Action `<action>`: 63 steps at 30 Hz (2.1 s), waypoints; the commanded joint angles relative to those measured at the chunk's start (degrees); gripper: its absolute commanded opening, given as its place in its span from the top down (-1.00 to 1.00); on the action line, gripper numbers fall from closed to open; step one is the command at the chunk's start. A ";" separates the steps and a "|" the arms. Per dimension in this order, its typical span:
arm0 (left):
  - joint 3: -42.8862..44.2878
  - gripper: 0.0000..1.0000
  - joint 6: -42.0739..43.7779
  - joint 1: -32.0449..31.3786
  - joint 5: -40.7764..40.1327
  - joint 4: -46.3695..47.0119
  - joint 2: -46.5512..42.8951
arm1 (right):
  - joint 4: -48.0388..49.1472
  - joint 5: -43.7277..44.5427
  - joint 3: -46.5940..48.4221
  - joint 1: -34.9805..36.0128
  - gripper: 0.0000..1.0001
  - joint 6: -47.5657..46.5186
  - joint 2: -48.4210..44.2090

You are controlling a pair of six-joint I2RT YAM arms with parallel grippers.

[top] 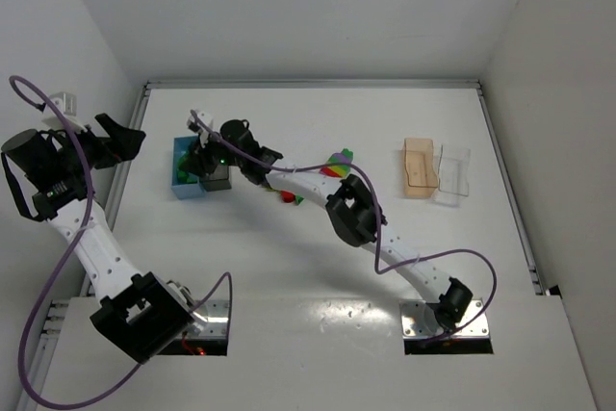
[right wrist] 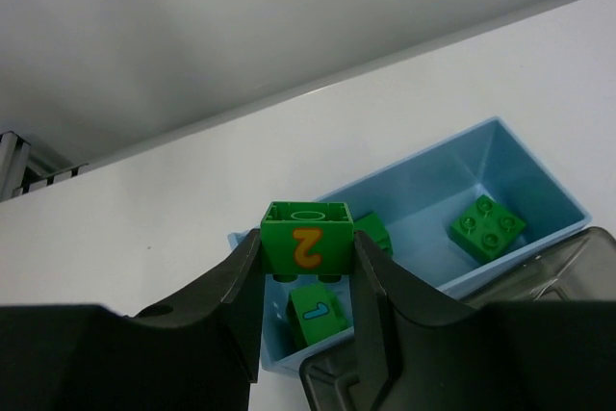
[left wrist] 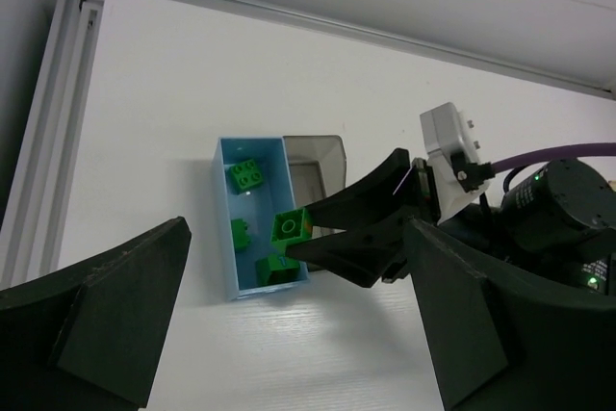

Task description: Sort the legos into containers by color

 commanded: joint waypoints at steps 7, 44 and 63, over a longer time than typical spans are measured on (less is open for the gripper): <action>0.51 -1.00 2.33 0.60 0.86 0.63 -1.71 | 3.68 2.35 2.81 1.08 -0.22 -0.55 0.26; -0.10 -1.00 6.46 -17.58 5.18 -2.45 1.54 | -27.61 11.76 -75.24 -13.15 -0.38 -29.55 -67.78; -0.10 -1.00 8.22 -22.26 -5.46 -2.98 2.34 | -30.94 6.58 -41.23 -13.16 -0.53 -24.10 -38.16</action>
